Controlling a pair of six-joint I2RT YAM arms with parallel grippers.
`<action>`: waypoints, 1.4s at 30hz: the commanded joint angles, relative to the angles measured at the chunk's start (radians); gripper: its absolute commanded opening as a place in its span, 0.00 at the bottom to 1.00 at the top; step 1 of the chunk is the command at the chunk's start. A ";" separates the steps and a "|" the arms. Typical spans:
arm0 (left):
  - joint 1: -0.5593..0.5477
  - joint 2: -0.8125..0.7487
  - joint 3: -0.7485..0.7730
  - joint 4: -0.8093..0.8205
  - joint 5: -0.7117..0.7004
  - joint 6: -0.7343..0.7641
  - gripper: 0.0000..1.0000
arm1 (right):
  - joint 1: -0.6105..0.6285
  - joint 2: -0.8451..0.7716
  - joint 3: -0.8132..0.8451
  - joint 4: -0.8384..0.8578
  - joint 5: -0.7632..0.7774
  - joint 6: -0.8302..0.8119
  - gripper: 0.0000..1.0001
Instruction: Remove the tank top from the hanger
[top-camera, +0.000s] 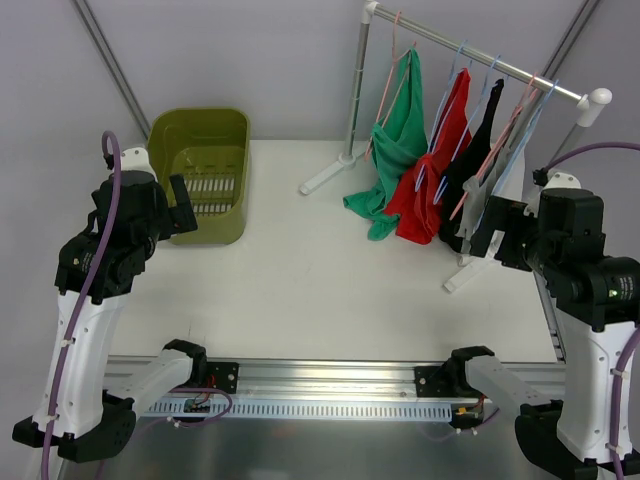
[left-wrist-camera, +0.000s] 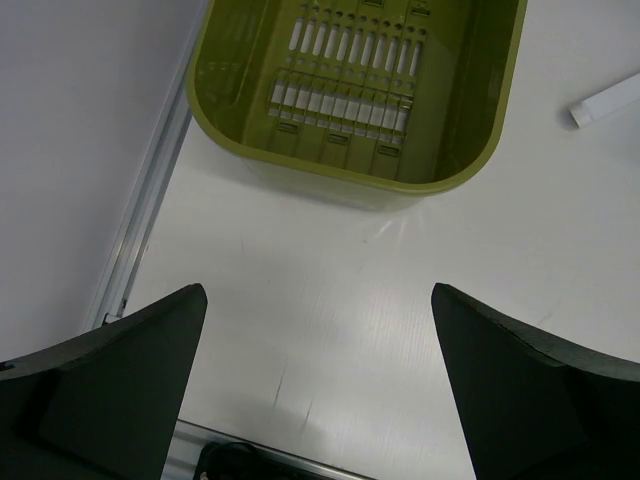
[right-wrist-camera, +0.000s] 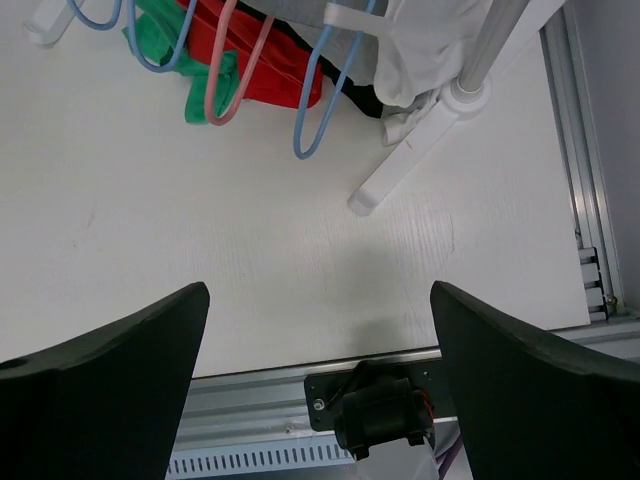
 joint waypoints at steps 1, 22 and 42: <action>-0.010 -0.007 0.028 -0.006 -0.035 0.000 0.99 | 0.005 -0.004 0.046 0.021 -0.040 0.007 1.00; -0.012 -0.051 -0.054 -0.005 -0.018 -0.023 0.99 | 0.376 0.505 0.428 0.449 0.063 0.141 0.97; -0.010 -0.102 -0.163 -0.023 0.079 -0.002 0.99 | 0.329 1.092 0.821 0.638 0.363 0.078 0.61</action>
